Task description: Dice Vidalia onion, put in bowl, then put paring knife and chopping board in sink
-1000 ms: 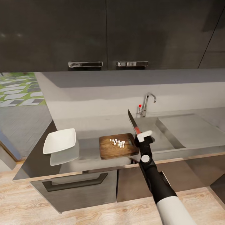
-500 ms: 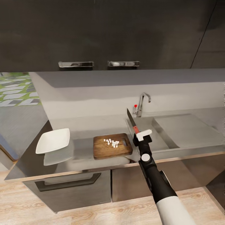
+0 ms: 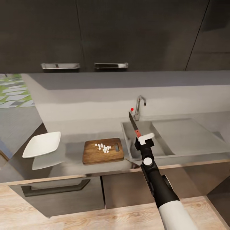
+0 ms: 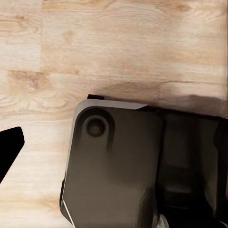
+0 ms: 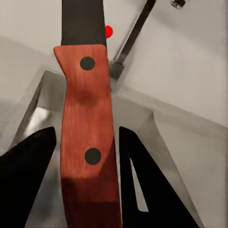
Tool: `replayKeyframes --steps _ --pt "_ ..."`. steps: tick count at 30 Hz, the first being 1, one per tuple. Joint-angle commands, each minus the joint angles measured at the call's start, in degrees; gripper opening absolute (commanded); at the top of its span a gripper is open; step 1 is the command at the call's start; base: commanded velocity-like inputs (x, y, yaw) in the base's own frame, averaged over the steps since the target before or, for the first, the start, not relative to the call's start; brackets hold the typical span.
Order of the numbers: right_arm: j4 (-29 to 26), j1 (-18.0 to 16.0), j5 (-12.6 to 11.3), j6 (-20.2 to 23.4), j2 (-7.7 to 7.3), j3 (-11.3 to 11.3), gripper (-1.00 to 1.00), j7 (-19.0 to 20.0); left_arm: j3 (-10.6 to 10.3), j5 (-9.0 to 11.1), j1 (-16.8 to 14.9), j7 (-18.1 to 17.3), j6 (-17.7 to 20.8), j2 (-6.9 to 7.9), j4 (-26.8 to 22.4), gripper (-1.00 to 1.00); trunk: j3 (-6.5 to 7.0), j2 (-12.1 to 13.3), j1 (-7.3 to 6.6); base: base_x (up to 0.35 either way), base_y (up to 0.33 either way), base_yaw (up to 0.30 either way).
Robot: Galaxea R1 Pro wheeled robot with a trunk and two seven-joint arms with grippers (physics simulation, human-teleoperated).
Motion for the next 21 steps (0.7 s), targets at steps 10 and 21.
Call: replayKeyframes --steps 10,21 --pt "1.7 0.0 0.5 0.5 0.04 0.0 -1.00 -0.2 0.1 0.5 0.0 -0.1 0.0 -0.04 -0.1 1.00 -0.08 -0.1 0.04 0.252 -0.217 0.001" --pt "8.6 0.0 -10.9 7.3 -0.17 -0.2 -1.00 1.6 0.1 0.5 0.0 -0.1 0.0 -0.04 -0.2 1.00 -0.08 -0.1 0.04 0.156 -0.020 0.000"
